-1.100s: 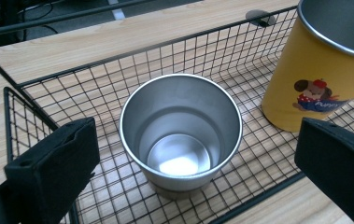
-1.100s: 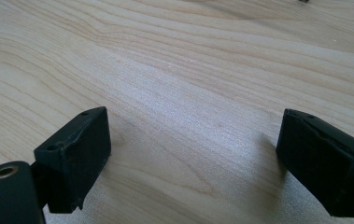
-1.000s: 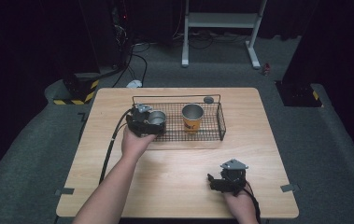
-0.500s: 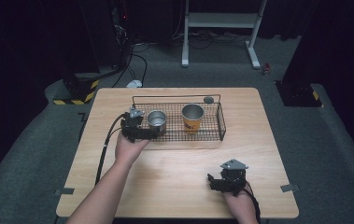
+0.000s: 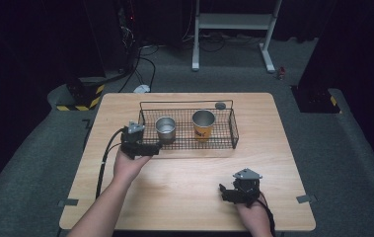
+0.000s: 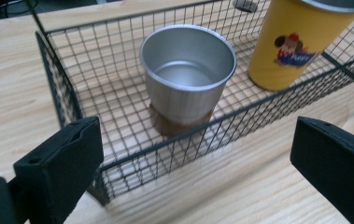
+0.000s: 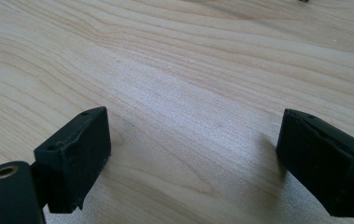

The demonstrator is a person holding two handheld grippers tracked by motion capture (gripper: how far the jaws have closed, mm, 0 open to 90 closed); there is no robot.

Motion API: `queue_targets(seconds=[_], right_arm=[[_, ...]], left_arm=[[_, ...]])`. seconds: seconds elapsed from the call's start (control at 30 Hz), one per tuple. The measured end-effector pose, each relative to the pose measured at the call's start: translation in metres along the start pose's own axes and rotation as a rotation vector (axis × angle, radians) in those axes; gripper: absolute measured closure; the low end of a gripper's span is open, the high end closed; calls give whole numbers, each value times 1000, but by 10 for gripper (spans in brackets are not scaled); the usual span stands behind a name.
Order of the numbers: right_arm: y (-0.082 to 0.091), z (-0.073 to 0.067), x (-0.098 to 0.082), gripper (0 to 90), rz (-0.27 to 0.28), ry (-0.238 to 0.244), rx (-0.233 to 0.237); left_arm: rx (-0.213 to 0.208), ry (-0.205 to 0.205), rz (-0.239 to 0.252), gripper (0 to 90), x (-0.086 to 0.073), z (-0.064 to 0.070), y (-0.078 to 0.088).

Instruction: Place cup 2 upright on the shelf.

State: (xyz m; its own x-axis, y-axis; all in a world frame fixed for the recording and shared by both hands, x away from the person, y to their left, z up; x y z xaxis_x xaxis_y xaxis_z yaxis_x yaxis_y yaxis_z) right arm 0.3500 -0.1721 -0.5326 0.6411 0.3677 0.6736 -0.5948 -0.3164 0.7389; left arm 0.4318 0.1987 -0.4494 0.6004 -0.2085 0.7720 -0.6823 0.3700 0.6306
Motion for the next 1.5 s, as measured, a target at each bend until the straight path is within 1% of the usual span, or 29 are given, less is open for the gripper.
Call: queue_targets(seconds=[0.13, 0.3, 0.37, 0.5, 0.8, 0.87, 0.93, 1.03, 1.07, 1.1, 1.2, 1.3, 1.37, 1.4, 1.43, 1.5], right_arm=[[0, 0, 0, 98, 0, 0, 0], [0, 0, 0, 98, 0, 0, 0], [0, 0, 0, 98, -1, -2, 0], [0, 0, 0, 98, 0, 0, 0], [0, 0, 0, 98, 0, 0, 0], [0, 0, 0, 98, 0, 0, 0], [0, 0, 0, 98, 0, 0, 0], [0, 0, 0, 98, 0, -2, 1], [0, 0, 0, 98, 0, -2, 1], [0, 0, 0, 98, 0, -2, 1], [0, 0, 0, 98, 1, -2, 1], [0, 0, 0, 98, 0, -2, 1], [0, 0, 0, 98, 0, -2, 1], [0, 0, 0, 98, 0, -2, 1], [0, 0, 0, 98, 1, -1, 1], [0, -1, 0, 98, 0, -5, 1]], left_arm=[[1, -13, -10, 33, -13, -3, 4], [-6, -16, -15, 33, -27, -5, 8], [-11, -12, -16, 33, -33, -5, 10], [-6, -16, -23, 33, -44, -6, 11], [-19, -12, -53, 33, -71, -8, 12], [-17, -3, -50, 31, -76, -9, 14], [-11, -3, -53, 29, -82, -11, 15], [-8, 1, -65, 27, -91, -12, 16], [-3, -4, -66, 28, -93, -12, 17], [-1, -12, -78, 28, -99, -12, 17], [8, -35, -106, 27, -107, -10, 18], [22, -62, -121, 27, -118, -8, 21], [41, -71, -126, 28, -124, -7, 21], [55, -67, -136, 28, -129, -6, 21], [55, -68, -135, 17, -130, -6, 22], [51, -72, -127, 32, -133, -5, 25]])
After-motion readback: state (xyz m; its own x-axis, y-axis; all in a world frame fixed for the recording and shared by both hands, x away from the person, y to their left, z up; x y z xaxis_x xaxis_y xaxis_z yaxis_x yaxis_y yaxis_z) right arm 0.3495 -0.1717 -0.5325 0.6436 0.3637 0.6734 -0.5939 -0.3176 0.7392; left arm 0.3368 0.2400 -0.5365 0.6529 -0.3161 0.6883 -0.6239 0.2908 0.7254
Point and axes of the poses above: each handheld gripper's, and its own axes: y roughly backward along the jaws, x roughly out of its top, z roughly to its right, the point moved 1 cm from there along -y, roughly forward along the jaws, and after that the axes turned 2 degrees about -z, right-handed, at the moved point
